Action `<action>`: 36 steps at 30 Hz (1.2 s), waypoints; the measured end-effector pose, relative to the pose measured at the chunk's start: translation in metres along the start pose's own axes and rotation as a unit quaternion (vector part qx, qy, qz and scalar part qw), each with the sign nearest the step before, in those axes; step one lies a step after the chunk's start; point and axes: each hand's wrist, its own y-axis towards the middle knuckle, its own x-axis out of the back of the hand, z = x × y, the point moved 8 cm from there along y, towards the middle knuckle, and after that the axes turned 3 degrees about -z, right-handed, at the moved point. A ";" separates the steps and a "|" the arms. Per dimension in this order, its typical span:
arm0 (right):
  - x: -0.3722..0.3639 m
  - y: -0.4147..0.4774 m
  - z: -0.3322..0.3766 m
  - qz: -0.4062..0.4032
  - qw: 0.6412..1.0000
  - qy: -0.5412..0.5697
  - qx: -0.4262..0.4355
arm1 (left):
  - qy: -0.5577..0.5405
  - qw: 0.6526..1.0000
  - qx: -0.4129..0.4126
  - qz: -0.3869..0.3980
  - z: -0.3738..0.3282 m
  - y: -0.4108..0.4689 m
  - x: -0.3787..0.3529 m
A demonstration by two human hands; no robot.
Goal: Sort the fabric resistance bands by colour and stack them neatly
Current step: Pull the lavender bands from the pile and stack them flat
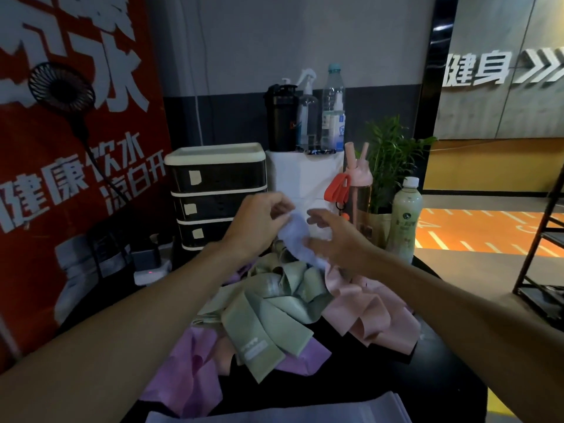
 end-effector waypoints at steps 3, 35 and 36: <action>0.018 0.011 0.027 -0.037 0.999 0.021 0.030 | -0.011 0.999 -0.042 -0.024 -0.032 0.019 0.024; -0.040 -0.102 0.077 0.080 0.930 0.342 -0.108 | -0.201 0.968 0.106 -0.103 -0.063 -0.042 0.117; -0.046 -0.109 0.077 0.084 0.928 0.346 -0.107 | -0.204 0.968 0.108 -0.100 -0.062 -0.045 0.117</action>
